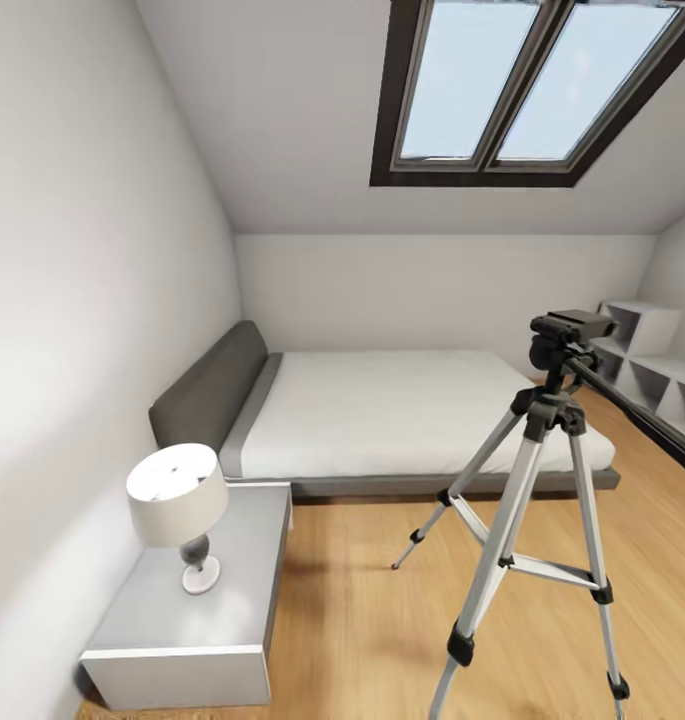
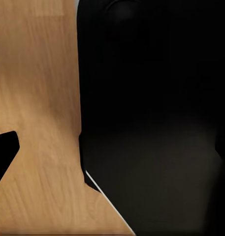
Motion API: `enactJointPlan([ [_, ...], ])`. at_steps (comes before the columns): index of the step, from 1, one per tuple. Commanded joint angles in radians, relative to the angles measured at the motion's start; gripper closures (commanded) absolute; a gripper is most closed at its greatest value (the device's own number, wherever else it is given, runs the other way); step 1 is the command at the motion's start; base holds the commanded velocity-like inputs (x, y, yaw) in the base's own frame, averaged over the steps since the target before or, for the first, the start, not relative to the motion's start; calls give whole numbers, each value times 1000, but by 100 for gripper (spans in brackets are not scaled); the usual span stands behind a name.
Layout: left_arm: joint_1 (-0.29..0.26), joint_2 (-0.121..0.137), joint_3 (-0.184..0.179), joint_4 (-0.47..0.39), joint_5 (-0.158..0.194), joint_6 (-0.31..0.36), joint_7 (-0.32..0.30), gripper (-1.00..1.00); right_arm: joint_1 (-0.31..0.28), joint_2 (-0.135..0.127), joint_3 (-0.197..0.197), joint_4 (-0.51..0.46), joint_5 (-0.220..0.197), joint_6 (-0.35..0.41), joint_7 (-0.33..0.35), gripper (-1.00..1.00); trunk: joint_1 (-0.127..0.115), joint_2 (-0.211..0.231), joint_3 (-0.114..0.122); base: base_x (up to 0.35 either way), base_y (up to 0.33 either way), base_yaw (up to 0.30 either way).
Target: Attach the digital camera to the camera tripod in the bedroom.
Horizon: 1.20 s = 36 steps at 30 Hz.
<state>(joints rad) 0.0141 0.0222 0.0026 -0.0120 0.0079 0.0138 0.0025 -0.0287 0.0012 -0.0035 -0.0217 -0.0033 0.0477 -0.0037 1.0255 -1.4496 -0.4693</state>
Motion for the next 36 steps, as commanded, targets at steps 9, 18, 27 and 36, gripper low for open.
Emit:
enactJointPlan([
  [9,6,4,0,8,-5,-7,-3,-100,17,-1,-3,-3,4,-46,2,-100,-1,0,-1,-269,139,-10],
  [18,7,5,0,10,-5,-6,-5,-100,19,-5,-4,-5,5,-60,2,-100,-1,0,-1,-261,203,-149],
  [27,7,6,0,10,-6,-10,-2,-100,19,-13,-4,-7,5,-63,6,-100,-1,0,-2,-179,154,-234],
  [36,6,5,0,-4,-6,-12,0,-100,18,-30,-4,-26,7,-63,11,-100,-1,0,-5,-46,40,-256],
])
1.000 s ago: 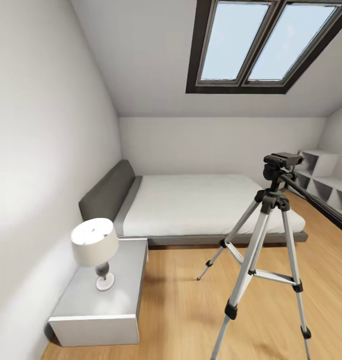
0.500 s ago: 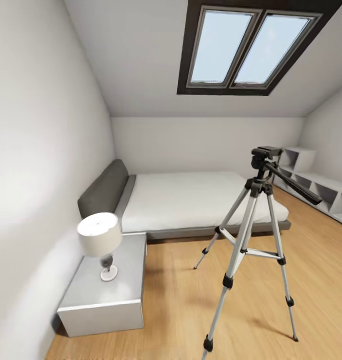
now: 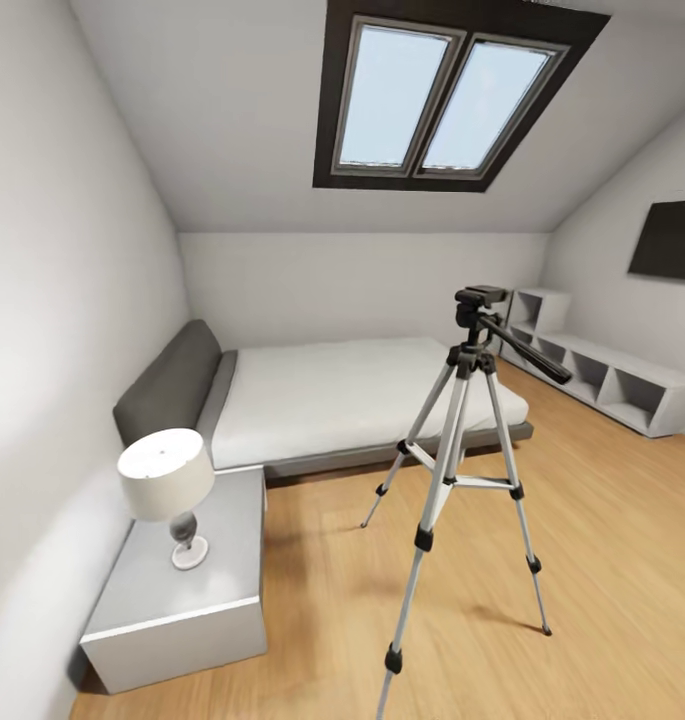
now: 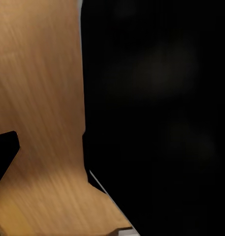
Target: Attach the digital camera to the camera tripod in the bedroom.
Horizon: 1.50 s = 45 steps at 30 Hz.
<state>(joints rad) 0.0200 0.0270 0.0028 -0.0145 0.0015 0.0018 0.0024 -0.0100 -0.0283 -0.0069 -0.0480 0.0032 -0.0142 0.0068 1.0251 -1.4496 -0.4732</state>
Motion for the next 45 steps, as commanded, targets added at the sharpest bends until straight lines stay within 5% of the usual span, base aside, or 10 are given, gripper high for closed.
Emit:
enactJointPlan([
  [1,0,0,0,-3,0,0,0,-100,-1,-1,-1,-2,0,-1,1,-100,0,0,-1,-17,15,-260],
  [25,-10,-5,0,-14,0,-2,1,-100,-13,-24,-3,-23,-2,2,2,-100,0,0,-11,-4,4,-262],
  [45,-14,-20,0,-198,1,20,-11,-100,-37,-33,-4,-56,-6,9,1,-100,0,0,-21,0,0,-262],
])
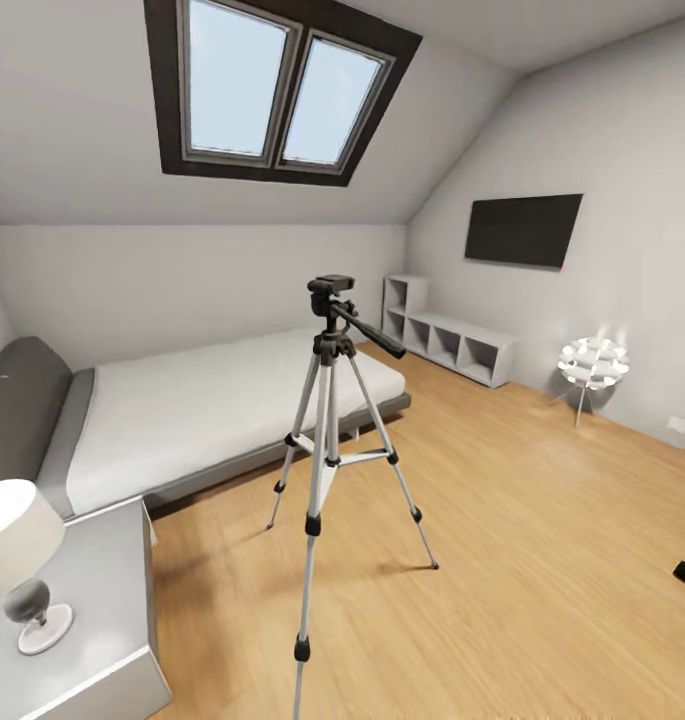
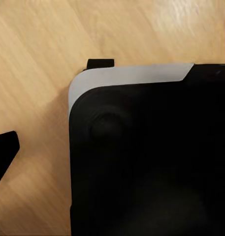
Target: Attach the digital camera to the camera tripod in the bedroom.
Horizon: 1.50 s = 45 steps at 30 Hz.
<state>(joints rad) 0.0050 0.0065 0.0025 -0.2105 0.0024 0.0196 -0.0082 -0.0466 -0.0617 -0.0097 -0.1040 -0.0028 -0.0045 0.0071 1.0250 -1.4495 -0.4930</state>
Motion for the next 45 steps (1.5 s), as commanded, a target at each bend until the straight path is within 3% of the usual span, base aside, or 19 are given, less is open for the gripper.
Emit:
enactJointPlan([
  [1,0,-4,0,-17,0,11,-1,-100,-2,0,-1,-2,-1,1,1,-100,0,0,-1,0,0,-262],
  [9,-9,-29,-1,-146,0,107,1,-100,-29,-1,-2,-15,-18,5,-1,-100,0,0,-6,0,0,-262],
  [12,-10,-37,-2,-189,-1,135,1,-100,-44,-1,-2,-17,-40,7,-1,-100,0,0,-8,0,0,-262],
  [19,-12,-78,-7,-309,-10,224,3,-100,-99,-6,-2,-20,-140,14,-2,-100,0,0,-12,0,0,-262],
  [28,-13,-118,-25,-444,-12,308,4,-100,-145,-8,-2,-52,-189,28,-2,-100,0,0,-16,0,0,-262],
  [35,-13,-134,-83,-526,-11,371,3,-100,-167,-15,-3,-166,-205,134,-2,-100,0,0,-20,0,0,-262],
  [39,-13,-140,-127,-585,-5,418,3,-100,-164,-29,-5,-328,-221,295,-4,-100,0,0,-22,0,0,-262],
  [40,-13,-140,-127,-585,-5,418,3,-100,-164,-29,-5,-328,-221,295,-4,-100,0,0,-23,0,0,-262],
  [43,-13,-143,-144,-631,-2,439,3,-100,-158,-46,-6,-466,-228,403,-6,-100,0,0,-24,0,0,-262],
  [45,-14,-144,-148,-648,-1,443,3,-100,-156,-51,-7,-508,-229,432,-7,-100,0,0,-25,0,0,-260],
])
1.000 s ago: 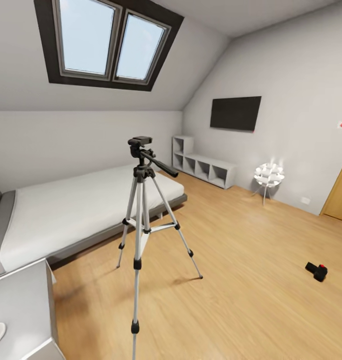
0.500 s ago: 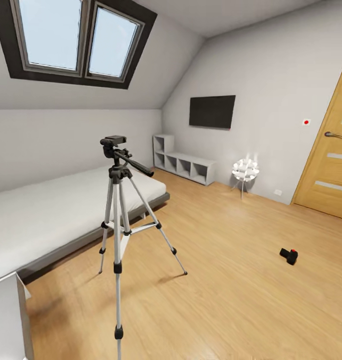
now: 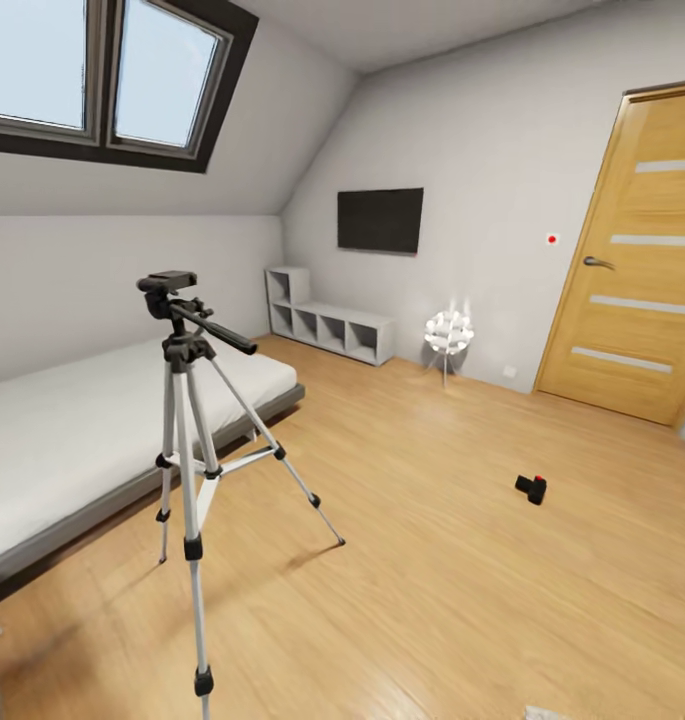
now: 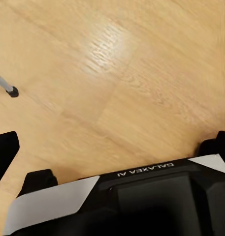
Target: Attach the digital camera to the camera tripod in the bedroom.
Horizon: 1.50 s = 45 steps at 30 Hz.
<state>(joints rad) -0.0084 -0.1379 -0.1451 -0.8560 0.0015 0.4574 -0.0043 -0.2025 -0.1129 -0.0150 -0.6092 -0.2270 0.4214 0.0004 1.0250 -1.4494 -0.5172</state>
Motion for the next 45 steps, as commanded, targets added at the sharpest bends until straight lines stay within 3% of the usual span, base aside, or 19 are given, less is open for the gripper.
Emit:
enactJointPlan([
  [1,-1,-2,-3,-21,0,11,0,-100,1,-4,-5,-43,-6,32,0,-100,0,-1,-2,0,0,-256],
  [7,-10,-16,-10,-107,2,50,10,-100,-3,-14,-43,-177,-9,131,-1,-100,0,-1,-6,0,0,-246],
  [10,-28,-23,-13,-200,10,119,47,-100,-14,-20,-93,-323,-9,253,-2,-100,0,-1,-9,0,0,-222],
  [11,-28,-23,-13,-200,10,119,47,-100,-14,-20,-93,-323,-9,253,-2,-100,0,-1,-10,0,0,-217],
  [16,-78,-26,-18,-300,71,214,83,-100,-34,-23,-121,-514,-7,389,-2,-100,0,-1,-16,0,0,-207],
  [17,-139,-26,-46,-345,256,257,167,-100,-126,-23,-158,-712,-8,589,-2,-100,0,-1,-17,0,0,-189],
  [19,-143,-25,-50,-347,307,244,192,-100,-144,-21,-169,-729,-9,615,-2,-100,0,-1,-19,0,0,-188],
  [20,-151,-25,-52,-352,368,229,242,-100,-169,-16,-180,-760,-9,626,-2,-100,0,-1,-20,0,0,-187],
  [26,-198,-19,-55,-358,402,220,294,-100,-181,-9,-182,-833,-6,626,-2,-100,0,-1,-27,0,0,-186],
  [30,-205,-19,-67,-356,404,216,300,-100,-182,-9,-181,-845,-5,626,-2,-100,0,-1,-32,0,0,-184],
  [32,-209,-18,-84,-353,408,211,304,-100,-183,-8,-181,-855,-4,626,-2,-100,0,-1,-35,0,0,-184],
  [33,-214,-16,-113,-328,416,175,303,-100,-183,-7,-178,-869,-2,626,-2,-100,0,-1,-36,0,0,-183],
  [36,-215,-16,-123,-315,419,153,297,-100,-182,-7,-178,-874,0,626,-2,-100,0,-1,-39,0,0,-182],
  [45,-216,-16,-126,-311,419,147,296,-100,-181,-6,-179,-876,0,626,-2,-100,0,-1,-50,67,-1,-182],
])
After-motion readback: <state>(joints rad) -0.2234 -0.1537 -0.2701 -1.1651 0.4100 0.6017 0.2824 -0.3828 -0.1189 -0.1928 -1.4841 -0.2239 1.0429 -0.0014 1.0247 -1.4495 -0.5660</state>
